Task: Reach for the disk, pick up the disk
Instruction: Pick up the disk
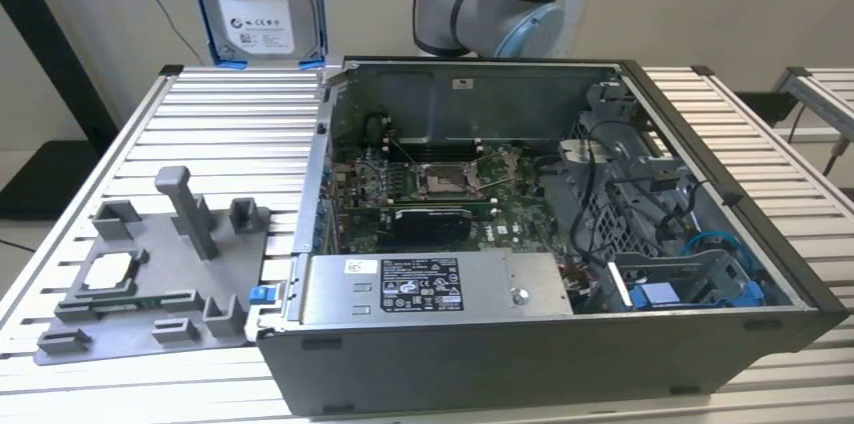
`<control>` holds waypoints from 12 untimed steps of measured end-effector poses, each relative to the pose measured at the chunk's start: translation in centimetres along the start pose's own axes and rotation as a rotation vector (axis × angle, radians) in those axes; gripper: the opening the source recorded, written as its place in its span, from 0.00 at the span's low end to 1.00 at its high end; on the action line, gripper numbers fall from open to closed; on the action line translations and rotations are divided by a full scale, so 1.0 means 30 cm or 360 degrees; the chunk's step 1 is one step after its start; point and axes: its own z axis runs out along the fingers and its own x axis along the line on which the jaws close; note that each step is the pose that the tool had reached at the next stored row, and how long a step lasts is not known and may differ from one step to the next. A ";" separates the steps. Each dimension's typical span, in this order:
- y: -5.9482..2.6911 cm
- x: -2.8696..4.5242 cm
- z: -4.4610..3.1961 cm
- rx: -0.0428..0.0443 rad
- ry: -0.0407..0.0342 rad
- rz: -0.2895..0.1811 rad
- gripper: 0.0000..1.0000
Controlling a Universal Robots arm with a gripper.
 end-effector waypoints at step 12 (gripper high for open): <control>-0.128 0.005 0.005 -0.0004 0.0000 0.0000 0.00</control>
